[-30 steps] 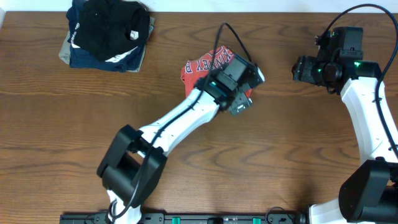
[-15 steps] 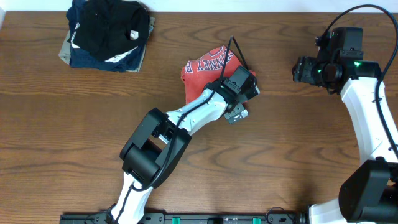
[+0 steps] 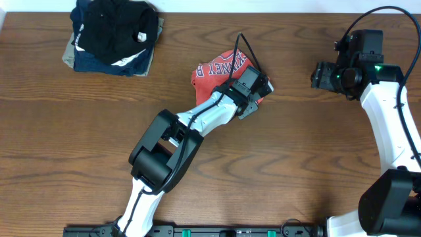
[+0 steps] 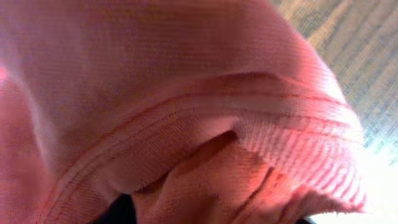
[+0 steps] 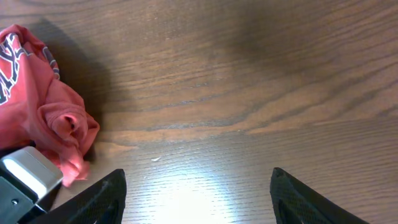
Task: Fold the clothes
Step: 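Lift the shirt with the left gripper and carry it to the dark stack, then lower the shirt onto the stack and open the left gripper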
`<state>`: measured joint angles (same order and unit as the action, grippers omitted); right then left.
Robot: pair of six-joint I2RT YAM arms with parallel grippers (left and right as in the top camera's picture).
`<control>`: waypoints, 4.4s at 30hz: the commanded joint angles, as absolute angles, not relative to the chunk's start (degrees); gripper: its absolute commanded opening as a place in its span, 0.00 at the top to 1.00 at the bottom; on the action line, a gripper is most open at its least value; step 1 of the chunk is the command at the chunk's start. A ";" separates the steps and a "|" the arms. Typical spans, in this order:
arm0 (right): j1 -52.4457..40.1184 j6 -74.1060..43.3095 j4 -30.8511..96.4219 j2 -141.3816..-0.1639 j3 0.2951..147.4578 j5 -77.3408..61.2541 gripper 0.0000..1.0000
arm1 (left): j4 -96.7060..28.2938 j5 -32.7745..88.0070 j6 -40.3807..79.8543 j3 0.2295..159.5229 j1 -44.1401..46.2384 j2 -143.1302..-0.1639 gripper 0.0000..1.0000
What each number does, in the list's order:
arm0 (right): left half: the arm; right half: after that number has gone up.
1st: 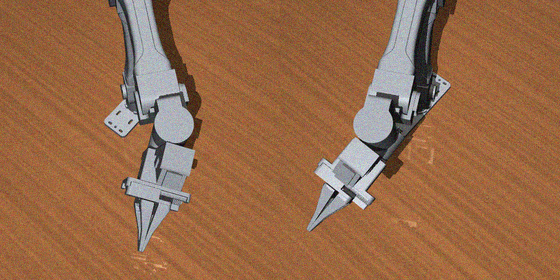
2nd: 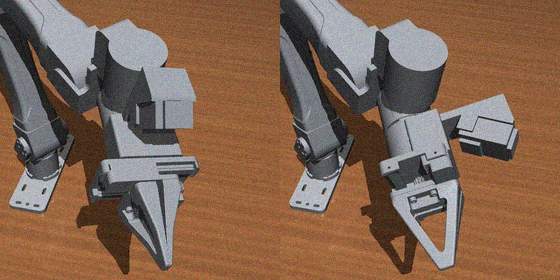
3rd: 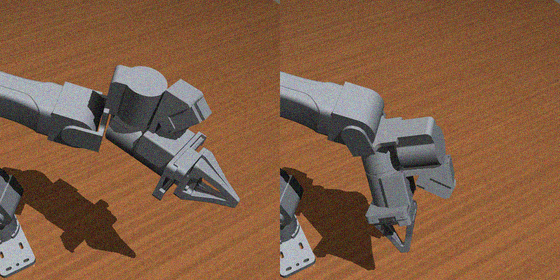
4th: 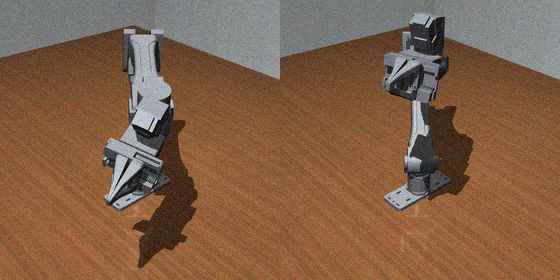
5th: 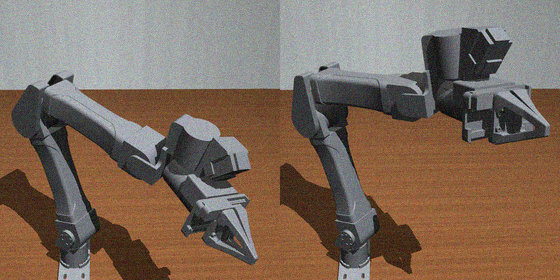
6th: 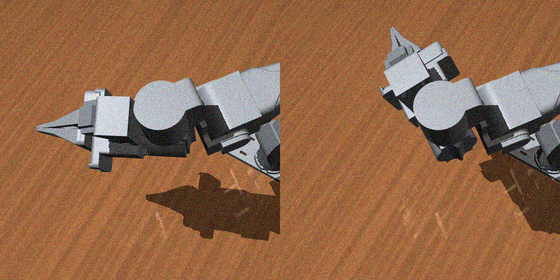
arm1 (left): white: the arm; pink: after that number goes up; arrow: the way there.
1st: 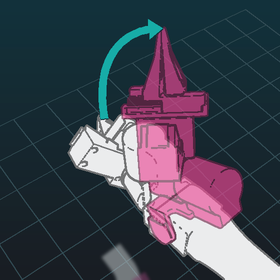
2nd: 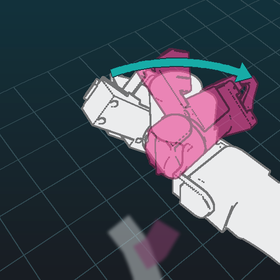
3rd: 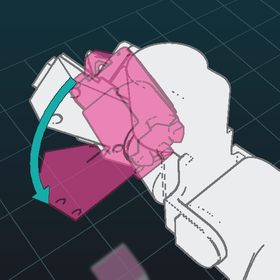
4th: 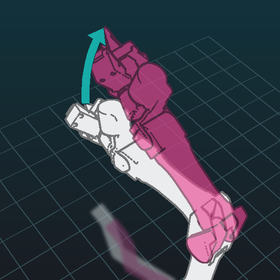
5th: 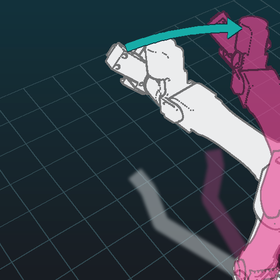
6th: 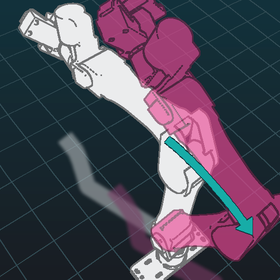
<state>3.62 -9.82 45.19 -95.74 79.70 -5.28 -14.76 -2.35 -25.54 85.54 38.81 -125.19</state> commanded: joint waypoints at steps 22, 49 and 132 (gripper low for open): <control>3.97 -9.13 45.21 -96.12 79.37 -4.34 0.26 | -14.57 -26.89 -25.91 85.43 36.91 -106.87 0.94; 3.62 -9.17 45.89 -96.12 79.37 -4.73 0.26 | 10.83 -19.51 -40.56 86.50 0.10 -95.46 0.94; 2.90 -1.63 34.33 -79.02 89.08 -4.51 0.01 | -26.20 -18.31 -28.18 87.61 16.10 -87.68 0.03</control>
<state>3.55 -2.33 35.22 -78.91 89.08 -4.89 -25.47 -17.56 -28.51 87.70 16.14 -87.66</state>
